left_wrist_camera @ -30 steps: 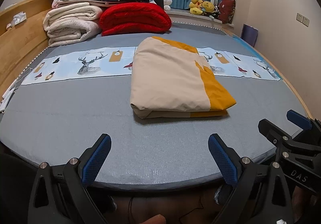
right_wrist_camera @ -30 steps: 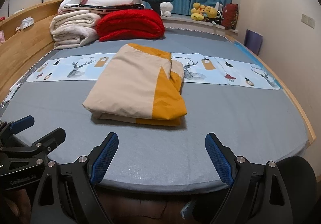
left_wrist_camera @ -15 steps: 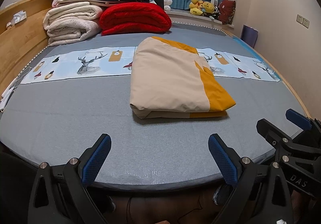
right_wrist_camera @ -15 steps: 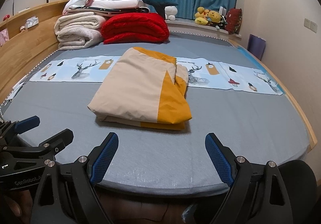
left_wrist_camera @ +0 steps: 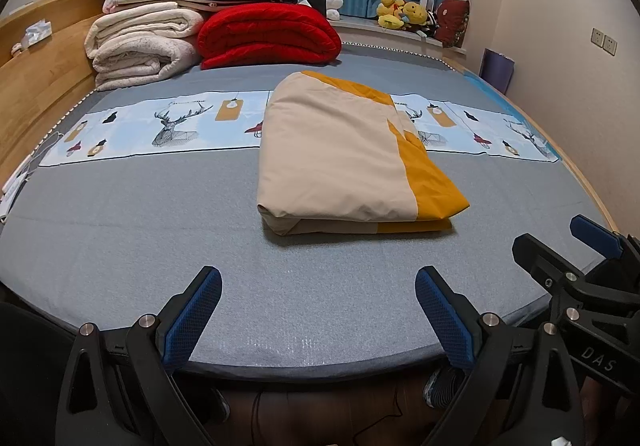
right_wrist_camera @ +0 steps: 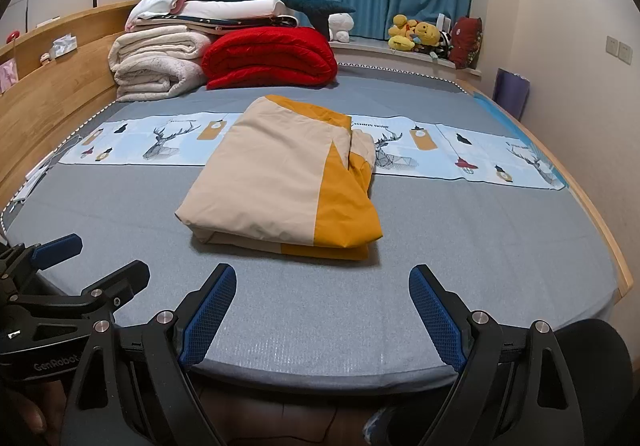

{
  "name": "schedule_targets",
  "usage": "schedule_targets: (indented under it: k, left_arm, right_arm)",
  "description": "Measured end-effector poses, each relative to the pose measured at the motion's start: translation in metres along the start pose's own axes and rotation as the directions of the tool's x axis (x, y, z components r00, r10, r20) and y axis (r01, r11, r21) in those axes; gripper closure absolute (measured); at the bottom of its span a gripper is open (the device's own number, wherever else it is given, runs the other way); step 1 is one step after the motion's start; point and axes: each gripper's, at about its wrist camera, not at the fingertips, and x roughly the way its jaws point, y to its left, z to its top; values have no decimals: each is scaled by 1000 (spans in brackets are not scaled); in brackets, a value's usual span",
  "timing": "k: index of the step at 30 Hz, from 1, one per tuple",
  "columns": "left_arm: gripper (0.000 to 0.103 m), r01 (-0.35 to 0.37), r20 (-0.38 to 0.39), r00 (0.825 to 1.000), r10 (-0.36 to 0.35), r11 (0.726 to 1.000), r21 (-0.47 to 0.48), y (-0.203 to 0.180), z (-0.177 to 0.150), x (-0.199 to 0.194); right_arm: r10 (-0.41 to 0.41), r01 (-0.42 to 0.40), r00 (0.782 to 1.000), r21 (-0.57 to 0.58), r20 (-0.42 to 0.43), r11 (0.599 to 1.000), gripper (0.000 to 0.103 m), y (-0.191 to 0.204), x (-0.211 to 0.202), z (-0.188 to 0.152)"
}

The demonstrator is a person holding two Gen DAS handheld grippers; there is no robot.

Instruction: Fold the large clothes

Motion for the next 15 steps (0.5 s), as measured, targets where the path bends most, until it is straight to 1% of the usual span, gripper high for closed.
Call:
schedule_targets:
  k: [15]
  left_arm:
    - [7, -2, -19, 1000, 2, 1000, 2, -3, -5, 4]
  right_arm:
    - [0, 0, 1000, 2, -1, 1000, 14, 0, 0, 0]
